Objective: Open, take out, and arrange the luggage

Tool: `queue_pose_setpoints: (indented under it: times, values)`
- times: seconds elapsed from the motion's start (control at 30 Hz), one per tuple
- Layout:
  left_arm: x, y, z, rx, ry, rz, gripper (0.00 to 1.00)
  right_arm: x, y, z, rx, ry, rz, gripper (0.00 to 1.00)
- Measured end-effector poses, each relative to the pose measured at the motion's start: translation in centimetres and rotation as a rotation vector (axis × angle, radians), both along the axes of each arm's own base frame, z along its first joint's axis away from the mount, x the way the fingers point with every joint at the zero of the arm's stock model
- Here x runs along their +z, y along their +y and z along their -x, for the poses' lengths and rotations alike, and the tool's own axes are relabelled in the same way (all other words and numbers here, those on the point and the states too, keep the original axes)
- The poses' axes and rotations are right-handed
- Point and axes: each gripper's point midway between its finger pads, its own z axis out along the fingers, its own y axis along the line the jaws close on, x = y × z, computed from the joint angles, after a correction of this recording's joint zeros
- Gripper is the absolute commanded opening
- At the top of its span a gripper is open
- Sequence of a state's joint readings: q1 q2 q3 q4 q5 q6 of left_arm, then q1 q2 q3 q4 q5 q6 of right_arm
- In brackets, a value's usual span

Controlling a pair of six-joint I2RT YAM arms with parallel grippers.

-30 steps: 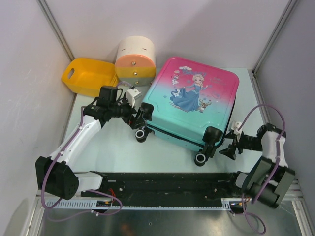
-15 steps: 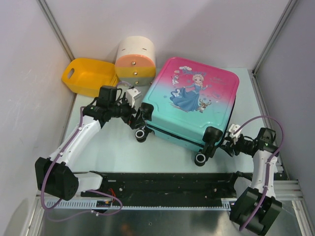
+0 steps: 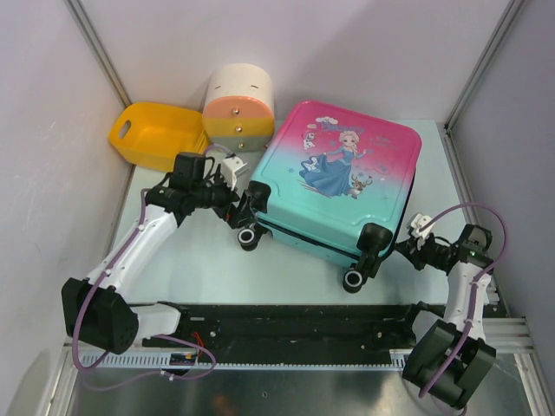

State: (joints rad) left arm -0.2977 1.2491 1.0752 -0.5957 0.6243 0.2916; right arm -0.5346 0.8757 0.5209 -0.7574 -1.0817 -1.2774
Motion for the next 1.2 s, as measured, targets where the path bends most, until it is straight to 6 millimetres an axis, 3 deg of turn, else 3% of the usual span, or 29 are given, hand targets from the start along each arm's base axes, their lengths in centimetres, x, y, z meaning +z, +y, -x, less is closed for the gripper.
queue_pose_setpoints:
  times: [0.17, 0.43, 0.5, 0.6, 0.67, 0.87, 0.97, 1.03, 1.2]
  values:
    - [0.1, 0.3, 0.0, 0.017, 0.004, 0.002, 0.99, -0.3, 0.3, 0.0, 0.047, 0.008, -0.014, 0.0]
    - [-0.4, 0.9, -0.2, 0.082, 0.04, -0.021, 0.93, -0.7, 1.1, -0.2, 0.112, 0.014, -0.028, 0.19]
    - [-0.7, 1.1, -0.4, 0.096, 0.044, -0.034, 0.93, -0.8, 1.3, -0.3, 0.125, 0.015, -0.025, 0.2]
    - [-0.9, 1.5, -0.7, 0.115, 0.041, -0.053, 0.93, -1.1, 1.5, -0.6, 0.136, 0.02, -0.012, 0.12]
    - [-1.0, 1.5, -0.7, 0.12, 0.038, -0.061, 0.91, -1.2, 1.5, -0.7, 0.137, 0.026, -0.009, 0.01]
    - [-1.4, 1.6, -0.8, 0.135, 0.025, -0.099, 0.87, -1.3, 1.5, -0.8, 0.123, 0.047, -0.015, 0.0]
    - [-2.0, 2.0, -1.1, 0.163, 0.023, -0.136, 0.77, -1.3, 1.5, -0.7, 0.113, 0.056, -0.016, 0.0]
    - [-2.5, 2.1, -1.2, 0.173, 0.033, -0.154, 0.65, -1.2, 1.4, -0.7, 0.104, 0.059, -0.013, 0.0]
    - [-2.9, 2.1, -1.2, 0.178, 0.031, -0.186, 0.27, -0.6, 1.4, -0.6, 0.075, 0.06, -0.008, 0.0]
